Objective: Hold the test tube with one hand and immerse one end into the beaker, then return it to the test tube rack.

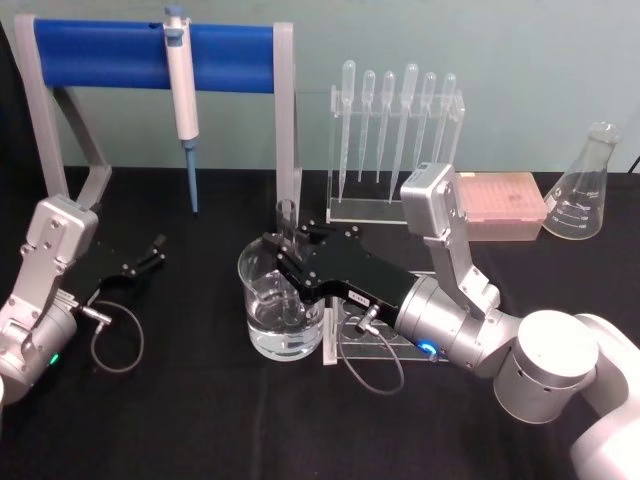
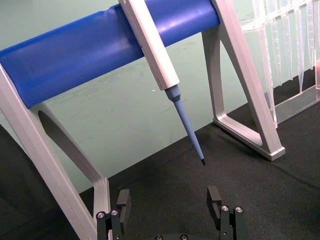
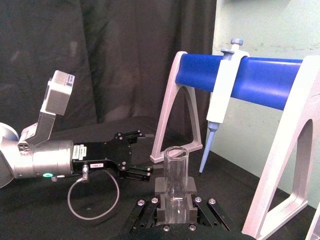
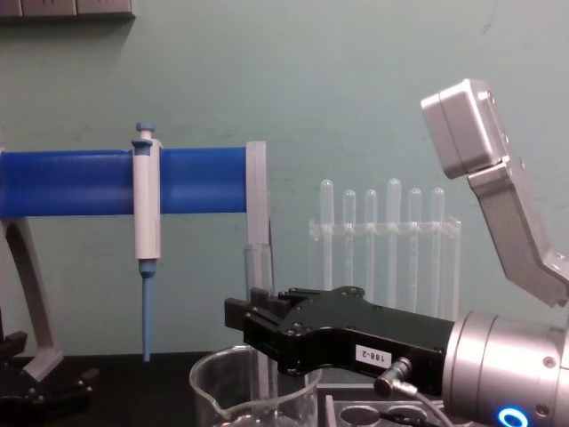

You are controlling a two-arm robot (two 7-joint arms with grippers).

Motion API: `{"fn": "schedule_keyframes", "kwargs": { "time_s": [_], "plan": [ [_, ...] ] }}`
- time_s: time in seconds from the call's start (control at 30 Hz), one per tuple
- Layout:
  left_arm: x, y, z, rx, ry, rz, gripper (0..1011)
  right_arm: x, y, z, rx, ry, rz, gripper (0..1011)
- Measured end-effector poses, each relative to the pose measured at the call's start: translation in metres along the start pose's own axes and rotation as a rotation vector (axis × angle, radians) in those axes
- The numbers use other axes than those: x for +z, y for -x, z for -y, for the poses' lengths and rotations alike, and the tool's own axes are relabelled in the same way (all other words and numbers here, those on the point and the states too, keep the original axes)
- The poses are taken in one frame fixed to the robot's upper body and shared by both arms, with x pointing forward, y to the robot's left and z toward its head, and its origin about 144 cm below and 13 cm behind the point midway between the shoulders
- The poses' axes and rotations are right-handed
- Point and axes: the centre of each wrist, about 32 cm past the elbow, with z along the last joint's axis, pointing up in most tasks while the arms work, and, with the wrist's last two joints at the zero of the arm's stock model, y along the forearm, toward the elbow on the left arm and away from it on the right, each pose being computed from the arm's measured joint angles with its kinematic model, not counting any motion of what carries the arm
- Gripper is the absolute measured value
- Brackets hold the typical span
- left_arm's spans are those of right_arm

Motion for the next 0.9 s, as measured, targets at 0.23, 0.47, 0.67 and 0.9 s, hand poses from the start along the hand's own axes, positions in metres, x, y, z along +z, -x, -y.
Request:
{"fn": "schedule_keyframes", "kwargs": {
  "time_s": [0.23, 0.47, 0.67, 0.9],
  "plan": [
    [0.0, 0.0, 0.0, 0.0, 0.0, 0.0, 1000, 0.0003, -0.0003, -0.0001, 0.0, 0.0, 0.001, 224],
    [0.0, 0.0, 0.0, 0.0, 0.0, 0.0, 1000, 0.0004, -0.0004, -0.0001, 0.001, 0.0, 0.001, 225],
    [0.0, 0.0, 0.0, 0.0, 0.0, 0.0, 1000, 0.0007, -0.0005, -0.0001, 0.001, -0.001, 0.002, 224],
    [0.0, 0.0, 0.0, 0.0, 0.0, 0.0, 1000, 0.0009, -0.0005, -0.0002, 0.001, -0.001, 0.001, 224]
  ]
}}
